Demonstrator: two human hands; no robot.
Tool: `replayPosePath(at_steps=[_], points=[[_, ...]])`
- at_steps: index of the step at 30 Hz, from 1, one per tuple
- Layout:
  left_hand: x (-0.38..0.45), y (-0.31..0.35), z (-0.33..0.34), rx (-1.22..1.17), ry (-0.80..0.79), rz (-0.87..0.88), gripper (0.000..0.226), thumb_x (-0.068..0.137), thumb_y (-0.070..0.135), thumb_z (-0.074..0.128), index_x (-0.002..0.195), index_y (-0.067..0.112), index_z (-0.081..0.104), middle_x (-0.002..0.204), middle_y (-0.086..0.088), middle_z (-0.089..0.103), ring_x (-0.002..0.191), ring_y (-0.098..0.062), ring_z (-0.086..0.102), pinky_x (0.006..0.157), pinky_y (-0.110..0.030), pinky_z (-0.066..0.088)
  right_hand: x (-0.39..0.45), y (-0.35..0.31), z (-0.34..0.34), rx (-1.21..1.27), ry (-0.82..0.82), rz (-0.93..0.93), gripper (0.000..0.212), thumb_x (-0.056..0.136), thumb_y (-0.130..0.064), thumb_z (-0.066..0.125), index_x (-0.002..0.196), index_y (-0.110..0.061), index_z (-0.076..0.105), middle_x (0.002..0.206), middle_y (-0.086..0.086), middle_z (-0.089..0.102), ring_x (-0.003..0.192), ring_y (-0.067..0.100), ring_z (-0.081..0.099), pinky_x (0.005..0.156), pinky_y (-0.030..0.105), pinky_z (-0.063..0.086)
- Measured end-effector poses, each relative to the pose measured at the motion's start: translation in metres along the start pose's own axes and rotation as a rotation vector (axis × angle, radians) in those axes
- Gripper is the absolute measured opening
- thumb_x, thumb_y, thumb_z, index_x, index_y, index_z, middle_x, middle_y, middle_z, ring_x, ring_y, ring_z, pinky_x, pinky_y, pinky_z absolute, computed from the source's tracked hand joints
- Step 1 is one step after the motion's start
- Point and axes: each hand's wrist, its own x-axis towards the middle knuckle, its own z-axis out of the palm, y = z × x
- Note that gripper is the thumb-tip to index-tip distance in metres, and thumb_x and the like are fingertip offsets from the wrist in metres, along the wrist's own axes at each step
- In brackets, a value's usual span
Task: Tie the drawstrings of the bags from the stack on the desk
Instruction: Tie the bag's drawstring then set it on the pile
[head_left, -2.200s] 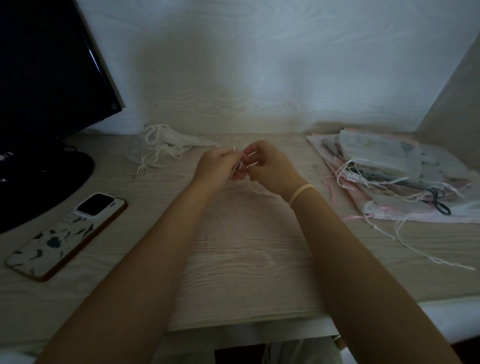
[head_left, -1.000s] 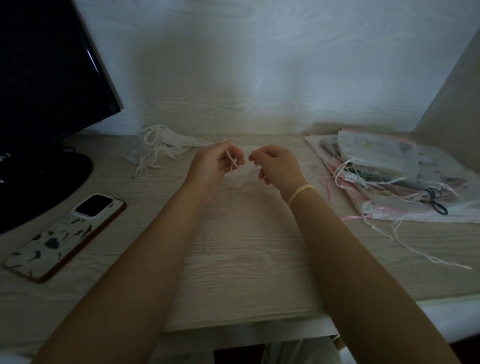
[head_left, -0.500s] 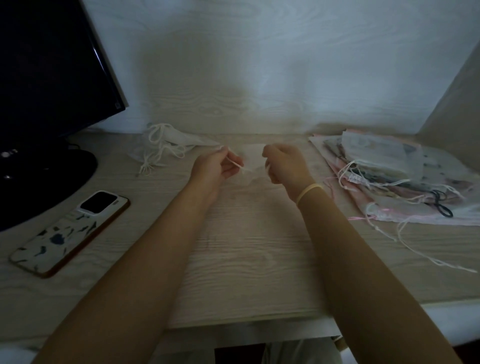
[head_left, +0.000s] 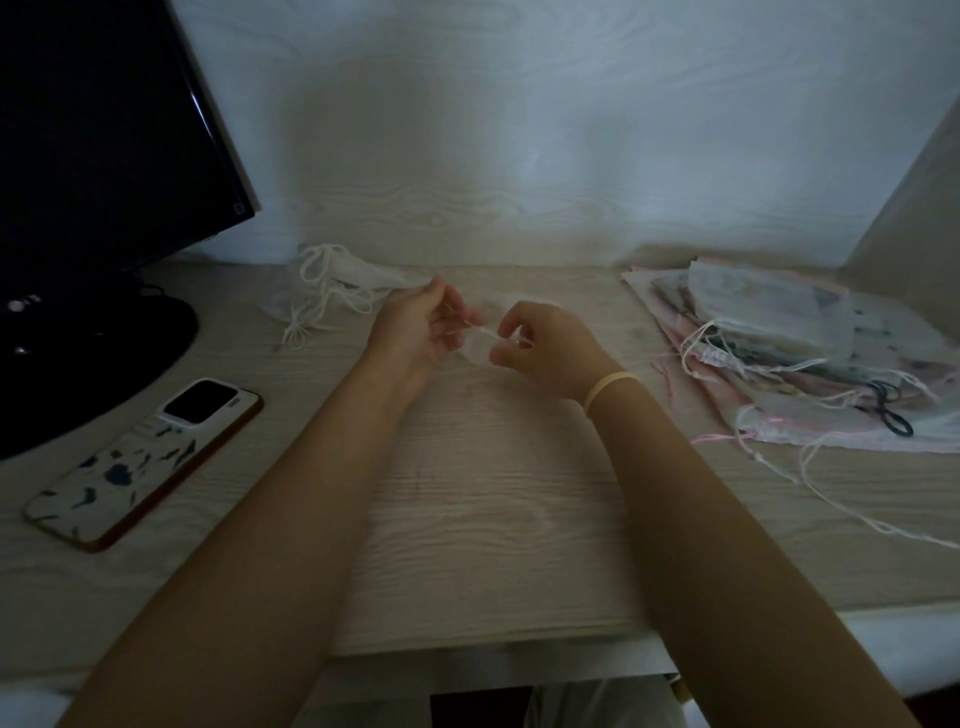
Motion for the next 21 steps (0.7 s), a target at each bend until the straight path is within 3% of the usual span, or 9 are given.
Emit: replayPosePath(at_steps=[4, 7, 9, 11, 12, 14, 17, 21], points=[[0.0, -0.001, 0.003, 0.074, 0.07, 0.035, 0.035, 0.102, 0.023, 0.041, 0.07, 0.014, 0.051, 0.054, 0.002, 0.044, 0.048, -0.01, 0.049, 0.042, -0.02, 0.026, 0.003, -0.002, 0.003, 0.002, 0.115, -0.005, 0.015, 0.079, -0.025, 0.074, 0.082, -0.012, 0.067, 0.088, 0.005, 0.054, 0.082, 0.017, 0.05, 0.07, 0.026, 0.033], [0.006, 0.007, -0.008, 0.219, 0.304, 0.142, 0.019, 0.087, 0.022, 0.062, 0.069, 0.017, 0.058, 0.042, 0.011, 0.04, 0.039, -0.006, 0.037, 0.039, -0.018, 0.025, 0.002, -0.004, 0.006, 0.002, 0.148, 0.035, 0.016, 0.081, -0.028, 0.072, 0.082, -0.013, 0.067, 0.089, 0.003, 0.053, 0.083, 0.017, 0.051, 0.069, 0.025, 0.032], [0.007, 0.013, -0.018, 0.341, 0.485, 0.231, 0.012, 0.072, 0.03, 0.066, 0.076, 0.019, 0.064, 0.053, 0.012, 0.054, 0.053, -0.012, 0.054, 0.05, -0.02, 0.039, 0.002, -0.001, 0.003, -0.037, 0.194, 0.075, 0.016, 0.084, -0.03, 0.069, 0.084, -0.014, 0.065, 0.092, 0.004, 0.057, 0.086, 0.019, 0.052, 0.069, 0.025, 0.031], [0.006, 0.013, -0.024, 0.505, 0.548, 0.263, 0.036, 0.069, 0.035, 0.064, 0.103, 0.024, 0.064, 0.089, 0.007, 0.063, 0.087, -0.018, 0.062, 0.077, -0.026, 0.048, 0.003, 0.003, -0.001, -0.042, 0.26, 0.103, 0.017, 0.085, -0.03, 0.067, 0.083, -0.014, 0.064, 0.095, 0.005, 0.062, 0.09, 0.022, 0.055, 0.069, 0.026, 0.032], [0.005, 0.012, -0.024, 0.602, 0.544, 0.282, 0.045, 0.069, 0.038, 0.064, 0.114, 0.028, 0.059, 0.101, 0.004, 0.06, 0.096, -0.018, 0.06, 0.086, -0.03, 0.047, 0.003, 0.003, -0.002, -0.029, 0.291, 0.11, 0.017, 0.084, -0.03, 0.067, 0.083, -0.014, 0.065, 0.095, 0.006, 0.064, 0.089, 0.022, 0.057, 0.069, 0.026, 0.033], [0.004, 0.009, -0.018, 0.752, 0.481, 0.356, 0.046, 0.067, 0.042, 0.063, 0.111, 0.03, 0.059, 0.109, 0.002, 0.057, 0.101, -0.018, 0.057, 0.092, -0.032, 0.045, 0.004, 0.004, -0.003, 0.007, 0.318, 0.103, 0.016, 0.084, -0.03, 0.068, 0.083, -0.014, 0.066, 0.09, 0.004, 0.065, 0.086, 0.021, 0.058, 0.068, 0.026, 0.036], [0.0, 0.005, -0.002, 0.808, 0.306, 0.306, 0.019, 0.074, 0.036, 0.063, 0.088, 0.023, 0.065, 0.094, 0.002, 0.067, 0.092, -0.018, 0.063, 0.079, -0.026, 0.047, 0.004, 0.002, -0.002, 0.04, 0.316, 0.07, 0.013, 0.083, -0.03, 0.069, 0.081, -0.017, 0.066, 0.084, 0.001, 0.06, 0.081, 0.017, 0.055, 0.068, 0.025, 0.035], [-0.007, 0.0, 0.015, 0.649, 0.142, 0.097, 0.028, 0.087, 0.032, 0.059, 0.103, 0.01, 0.059, 0.089, -0.006, 0.069, 0.074, -0.021, 0.069, 0.067, -0.027, 0.051, 0.003, 0.0, 0.0, 0.023, 0.295, 0.001, 0.013, 0.08, -0.026, 0.072, 0.08, -0.014, 0.067, 0.082, -0.001, 0.056, 0.079, 0.015, 0.052, 0.067, 0.023, 0.032]])
